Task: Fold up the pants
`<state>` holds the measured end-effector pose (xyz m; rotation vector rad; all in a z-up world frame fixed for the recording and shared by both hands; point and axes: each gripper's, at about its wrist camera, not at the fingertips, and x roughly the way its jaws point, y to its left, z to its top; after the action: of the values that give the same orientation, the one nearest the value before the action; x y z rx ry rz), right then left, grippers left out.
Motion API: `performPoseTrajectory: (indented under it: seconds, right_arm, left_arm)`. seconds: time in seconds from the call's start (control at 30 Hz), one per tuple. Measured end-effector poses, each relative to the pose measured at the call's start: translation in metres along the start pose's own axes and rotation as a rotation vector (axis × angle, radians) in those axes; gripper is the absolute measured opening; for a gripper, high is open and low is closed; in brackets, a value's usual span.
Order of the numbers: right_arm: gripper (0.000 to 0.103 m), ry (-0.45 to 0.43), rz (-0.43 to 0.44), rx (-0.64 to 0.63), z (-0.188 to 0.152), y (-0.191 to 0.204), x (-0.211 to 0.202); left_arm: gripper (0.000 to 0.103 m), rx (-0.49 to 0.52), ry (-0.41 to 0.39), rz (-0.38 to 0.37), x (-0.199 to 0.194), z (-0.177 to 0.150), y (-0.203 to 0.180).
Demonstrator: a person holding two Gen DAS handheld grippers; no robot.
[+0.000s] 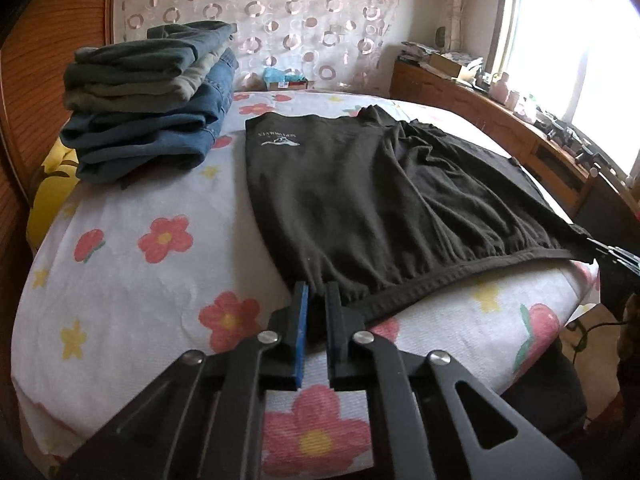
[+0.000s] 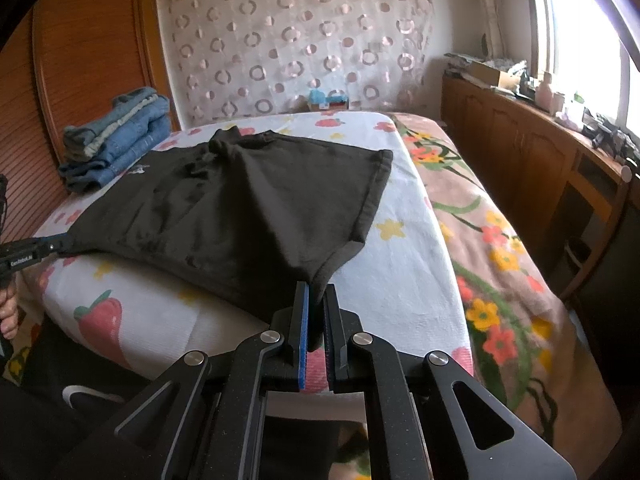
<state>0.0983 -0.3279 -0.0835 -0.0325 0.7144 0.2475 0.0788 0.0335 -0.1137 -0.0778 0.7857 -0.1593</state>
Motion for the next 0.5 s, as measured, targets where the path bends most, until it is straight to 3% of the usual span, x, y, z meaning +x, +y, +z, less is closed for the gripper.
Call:
performPoseTrajectory:
  seconds: [0.33,0.5]
  right_arm:
    - [0.004,-0.023,0.043,-0.017,0.01,0.004,-0.008]
    - [0.003,-0.034,0.071,-0.027,0.012,0.008,-0.022]
  left_arm:
    - [0.0,-0.019,-0.122,-0.016,-0.05,0.017,0.003]
    - [0.0,-0.007,-0.134,-0.026,-0.061,0.021,0.0]
